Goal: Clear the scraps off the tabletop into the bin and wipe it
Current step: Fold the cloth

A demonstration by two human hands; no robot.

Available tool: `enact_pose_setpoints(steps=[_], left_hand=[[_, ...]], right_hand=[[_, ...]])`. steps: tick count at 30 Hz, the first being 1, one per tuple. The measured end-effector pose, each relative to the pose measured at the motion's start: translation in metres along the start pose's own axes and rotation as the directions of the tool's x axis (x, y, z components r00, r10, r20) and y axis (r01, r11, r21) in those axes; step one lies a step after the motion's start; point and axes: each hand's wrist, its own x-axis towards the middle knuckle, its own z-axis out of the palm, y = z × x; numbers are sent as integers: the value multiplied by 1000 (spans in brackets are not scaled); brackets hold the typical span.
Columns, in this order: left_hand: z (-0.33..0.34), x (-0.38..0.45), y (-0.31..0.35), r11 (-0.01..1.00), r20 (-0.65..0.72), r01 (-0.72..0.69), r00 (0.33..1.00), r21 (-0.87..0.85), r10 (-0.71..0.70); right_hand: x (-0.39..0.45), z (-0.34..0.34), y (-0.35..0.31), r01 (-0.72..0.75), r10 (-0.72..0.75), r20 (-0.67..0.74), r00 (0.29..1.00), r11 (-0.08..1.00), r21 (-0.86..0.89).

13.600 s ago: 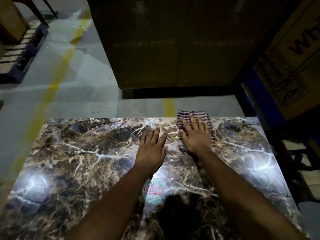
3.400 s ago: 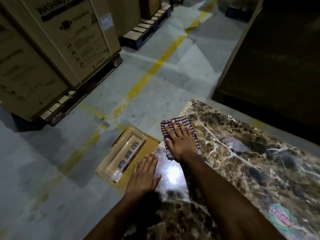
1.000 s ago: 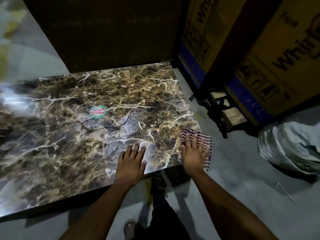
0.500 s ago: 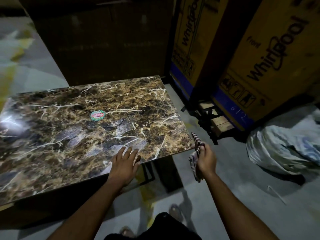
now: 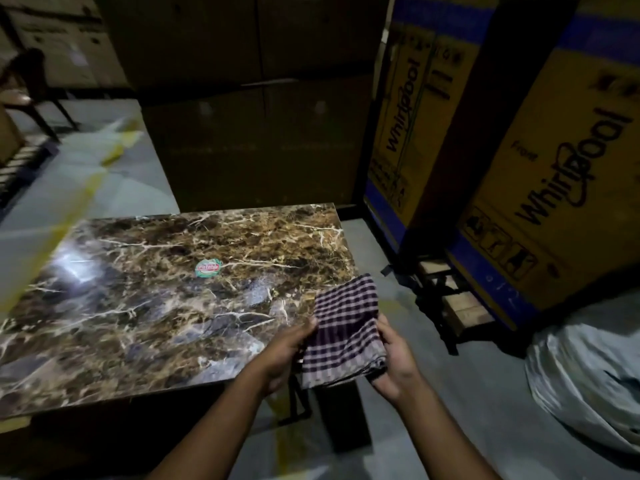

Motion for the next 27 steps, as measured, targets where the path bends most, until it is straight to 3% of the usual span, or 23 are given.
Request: enact_pose_setpoints(steps=[3,6,12,23,27], left_hand=[[2,-9,7,994,-97,-99,991,-49,93],[3,-13,14,986,-197,-165,967,-13,160],[7,-22,33,946,-328,-322,898,-31,294],[-74,-33,85,896,-518,-438,753,68,407],[-131,-35,118,885,-495,-457,749,94,440]], right_hand=[[-1,16,-9,-81,90,91,992,992,-98],[5,21,-17,-45,90,166,982,965,-259],[42,30,-27,207,2,309,951,737,-644],[103,131,12,361,21,480,877,630,-687],[126,186,35,371,12,479,878,615,-696]])
